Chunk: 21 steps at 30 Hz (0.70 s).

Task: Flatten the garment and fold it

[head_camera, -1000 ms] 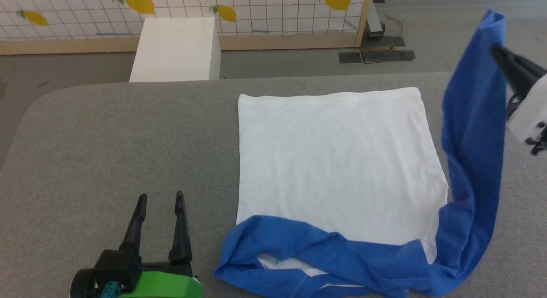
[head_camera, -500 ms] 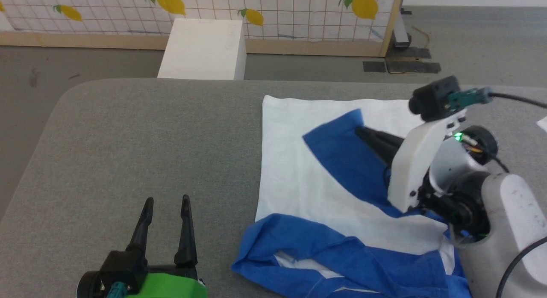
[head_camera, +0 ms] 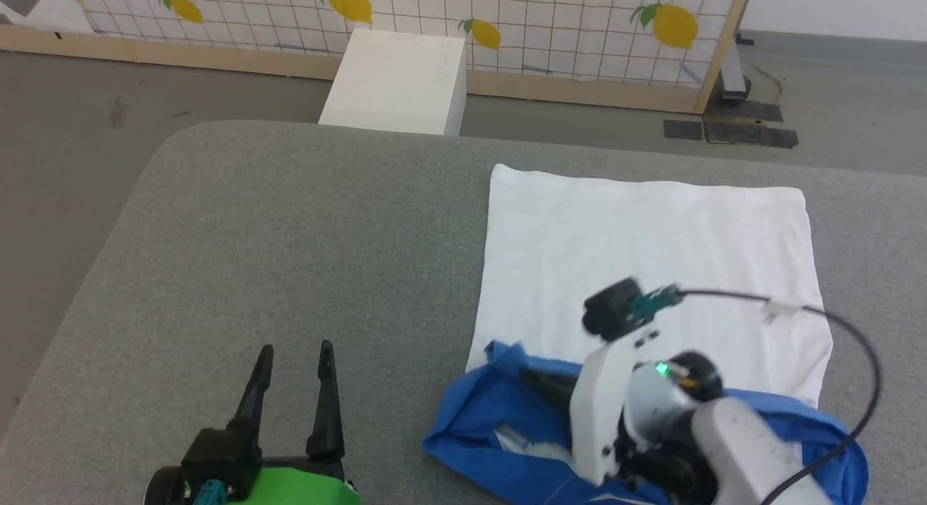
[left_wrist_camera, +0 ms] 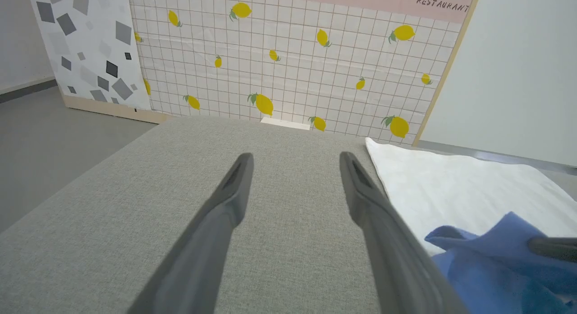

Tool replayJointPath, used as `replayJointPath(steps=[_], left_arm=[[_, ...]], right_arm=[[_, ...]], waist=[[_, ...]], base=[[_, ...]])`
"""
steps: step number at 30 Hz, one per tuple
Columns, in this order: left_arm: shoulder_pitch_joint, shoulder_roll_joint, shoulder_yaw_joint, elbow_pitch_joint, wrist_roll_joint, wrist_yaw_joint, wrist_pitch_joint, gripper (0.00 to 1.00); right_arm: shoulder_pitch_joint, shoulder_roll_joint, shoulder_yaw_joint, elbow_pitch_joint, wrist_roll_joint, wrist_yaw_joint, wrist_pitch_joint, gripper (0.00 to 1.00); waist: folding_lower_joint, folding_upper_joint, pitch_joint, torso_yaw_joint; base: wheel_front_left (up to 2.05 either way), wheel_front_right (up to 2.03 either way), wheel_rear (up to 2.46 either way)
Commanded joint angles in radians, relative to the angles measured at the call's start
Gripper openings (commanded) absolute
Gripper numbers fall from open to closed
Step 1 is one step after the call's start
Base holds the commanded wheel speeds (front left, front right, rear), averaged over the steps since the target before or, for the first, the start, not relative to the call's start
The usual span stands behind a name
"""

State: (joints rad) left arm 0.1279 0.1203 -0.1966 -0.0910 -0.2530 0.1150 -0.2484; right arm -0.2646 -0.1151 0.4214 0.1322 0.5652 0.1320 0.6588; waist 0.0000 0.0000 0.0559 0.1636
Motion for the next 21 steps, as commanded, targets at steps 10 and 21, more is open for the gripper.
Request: replayJointPath(steps=[10, 21], left_arm=[[0.014, -0.001, -0.009, 0.014, -0.013, -0.004, -0.005, 1.00], [0.012, 0.008, -0.009, 0.006, -0.013, 0.005, -0.005, 1.00]], right_arm=[[-0.004, 0.037, 0.063, 0.247, -0.025, -0.001, -0.105, 0.40], [-0.055, 0.032, -0.015, 0.169, 0.035, -0.001, -0.159, 1.00]], waist=[[0.0000, 0.0000, -0.011, 0.003], [0.0000, 0.0000, -0.014, -0.044]], base=[[0.00, 0.00, 0.00], [0.00, 0.00, 0.00]])
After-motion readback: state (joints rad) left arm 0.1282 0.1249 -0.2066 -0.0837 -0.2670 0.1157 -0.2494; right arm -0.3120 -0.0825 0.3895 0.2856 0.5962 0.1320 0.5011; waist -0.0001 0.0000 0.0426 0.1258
